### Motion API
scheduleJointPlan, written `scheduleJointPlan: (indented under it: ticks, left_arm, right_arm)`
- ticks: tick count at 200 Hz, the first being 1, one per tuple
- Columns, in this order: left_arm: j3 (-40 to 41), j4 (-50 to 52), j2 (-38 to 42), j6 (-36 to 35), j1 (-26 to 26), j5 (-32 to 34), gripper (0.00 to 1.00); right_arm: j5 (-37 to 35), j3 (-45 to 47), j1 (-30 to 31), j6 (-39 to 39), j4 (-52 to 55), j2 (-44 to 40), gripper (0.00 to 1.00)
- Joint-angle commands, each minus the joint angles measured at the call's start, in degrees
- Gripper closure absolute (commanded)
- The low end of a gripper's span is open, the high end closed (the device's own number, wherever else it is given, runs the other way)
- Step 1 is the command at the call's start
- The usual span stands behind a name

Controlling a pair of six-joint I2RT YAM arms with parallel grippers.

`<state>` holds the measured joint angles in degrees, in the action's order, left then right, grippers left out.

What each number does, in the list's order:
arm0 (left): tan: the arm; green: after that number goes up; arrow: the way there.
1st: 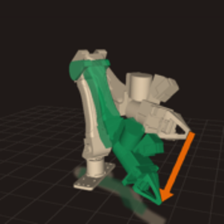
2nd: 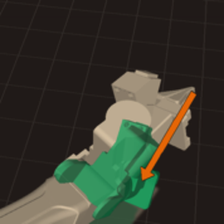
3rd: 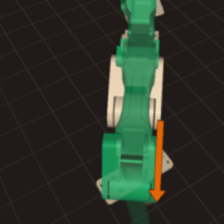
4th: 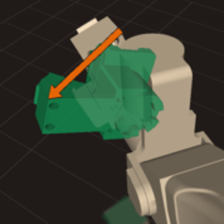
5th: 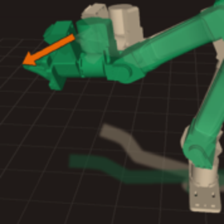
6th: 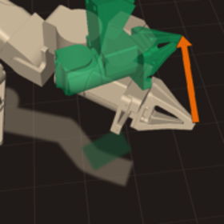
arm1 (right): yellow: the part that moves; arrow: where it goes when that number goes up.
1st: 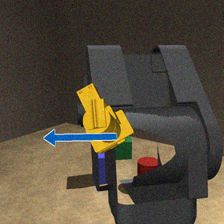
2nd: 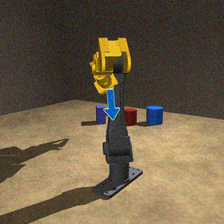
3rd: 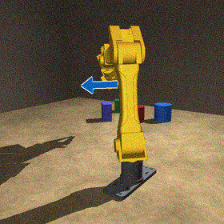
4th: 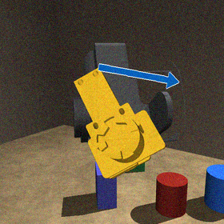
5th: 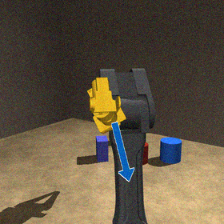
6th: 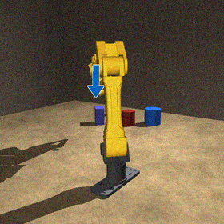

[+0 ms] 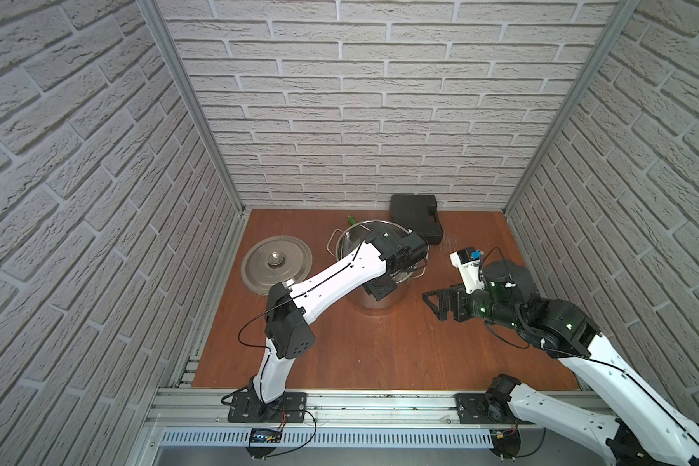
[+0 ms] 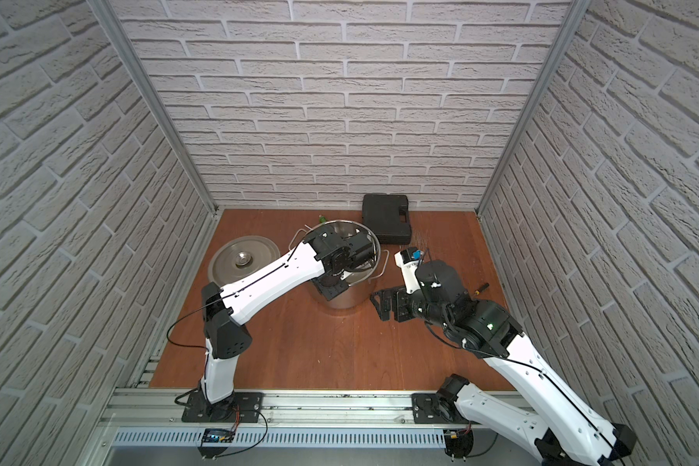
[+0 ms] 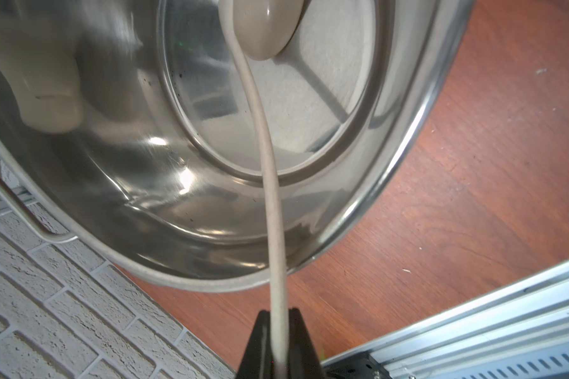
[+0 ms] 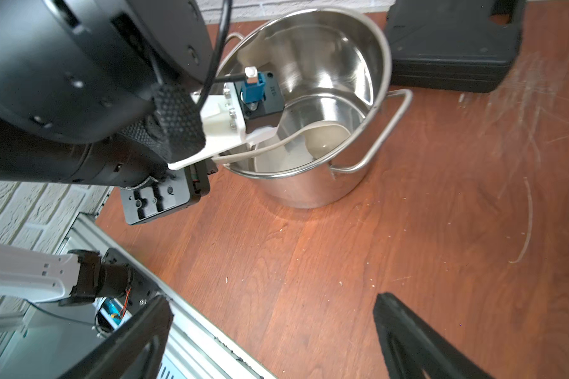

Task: Stir the soup with a spoon
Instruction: Stir the soup in the pan with a stick.

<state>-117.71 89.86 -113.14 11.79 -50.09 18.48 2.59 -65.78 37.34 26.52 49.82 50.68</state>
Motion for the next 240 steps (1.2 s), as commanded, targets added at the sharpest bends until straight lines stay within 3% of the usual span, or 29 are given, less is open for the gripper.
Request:
scheduleJointPlan:
  ticks: [1,59,121,173,212,240]
  left_arm:
    - [3.3,0.6,5.8,2.4,0.3,-0.3,1.0]
    - [8.3,5.5,9.9,2.1,5.1,6.7,1.0]
    - [-3.3,5.2,2.9,-1.5,7.6,8.0,1.0]
    - [-13.0,3.6,-4.2,-2.3,4.5,3.4,1.0]
    - [-9.6,4.4,-3.3,-0.1,-0.8,3.6,1.0]
    - [-4.7,4.6,0.1,2.2,-1.9,3.7,1.0]
  right_arm:
    - [7.4,1.0,0.0,-3.3,-5.2,0.1,0.0]
    - [7.4,2.7,0.1,-2.0,-6.7,-0.2,0.0]
    - [4.8,2.8,0.2,-0.6,-6.3,-2.0,0.0]
    - [1.8,3.2,0.3,0.2,-4.5,-4.3,0.0]
    - [1.8,3.2,0.3,0.3,-4.2,-4.3,0.0]
    - [2.6,3.6,0.3,0.3,-5.5,-3.3,0.0]
